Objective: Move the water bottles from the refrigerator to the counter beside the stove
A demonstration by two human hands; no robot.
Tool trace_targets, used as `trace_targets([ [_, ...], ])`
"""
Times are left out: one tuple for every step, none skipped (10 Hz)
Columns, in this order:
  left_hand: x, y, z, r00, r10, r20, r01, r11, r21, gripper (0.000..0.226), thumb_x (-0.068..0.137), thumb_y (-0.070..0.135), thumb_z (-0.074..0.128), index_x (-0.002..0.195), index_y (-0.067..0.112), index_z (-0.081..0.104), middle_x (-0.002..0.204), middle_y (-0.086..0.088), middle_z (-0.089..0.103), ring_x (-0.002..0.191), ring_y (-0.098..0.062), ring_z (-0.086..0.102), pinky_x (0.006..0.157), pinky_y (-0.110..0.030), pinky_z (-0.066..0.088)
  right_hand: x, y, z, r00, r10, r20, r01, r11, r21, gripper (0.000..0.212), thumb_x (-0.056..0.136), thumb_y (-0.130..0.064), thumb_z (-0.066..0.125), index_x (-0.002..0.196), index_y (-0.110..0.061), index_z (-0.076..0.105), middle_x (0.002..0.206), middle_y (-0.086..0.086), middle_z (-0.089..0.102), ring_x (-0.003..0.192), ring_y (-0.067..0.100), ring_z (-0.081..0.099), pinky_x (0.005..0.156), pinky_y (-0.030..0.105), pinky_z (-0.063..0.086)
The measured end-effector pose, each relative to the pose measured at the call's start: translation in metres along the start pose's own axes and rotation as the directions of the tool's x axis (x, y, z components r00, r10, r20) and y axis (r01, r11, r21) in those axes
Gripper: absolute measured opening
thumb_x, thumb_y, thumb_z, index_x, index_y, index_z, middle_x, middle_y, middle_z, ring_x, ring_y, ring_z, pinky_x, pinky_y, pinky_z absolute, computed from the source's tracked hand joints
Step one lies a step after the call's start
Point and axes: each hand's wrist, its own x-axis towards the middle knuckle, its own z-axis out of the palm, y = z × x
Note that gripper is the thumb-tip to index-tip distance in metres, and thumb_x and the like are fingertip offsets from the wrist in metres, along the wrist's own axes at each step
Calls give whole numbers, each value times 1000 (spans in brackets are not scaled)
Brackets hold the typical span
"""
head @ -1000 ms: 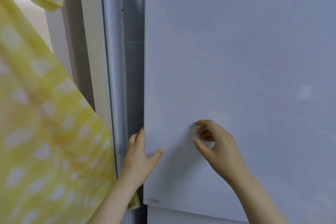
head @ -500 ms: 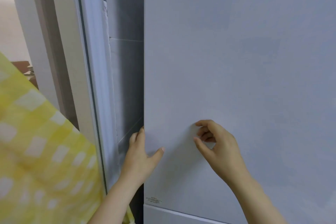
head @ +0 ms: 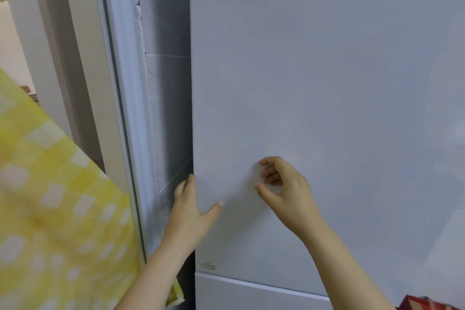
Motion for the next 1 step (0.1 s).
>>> trace_targets([
  [-29,16,-1,999,29,-19,-29,999,-35,81,83,34,69,149,22,24,147,6,27,121,-4,38,100,-22,32,-10,-4,-9,995,36,95,-39,998,39,47,85,-24,66,129,-28,49,112,-13,57,103,1,54,92,20,44],
])
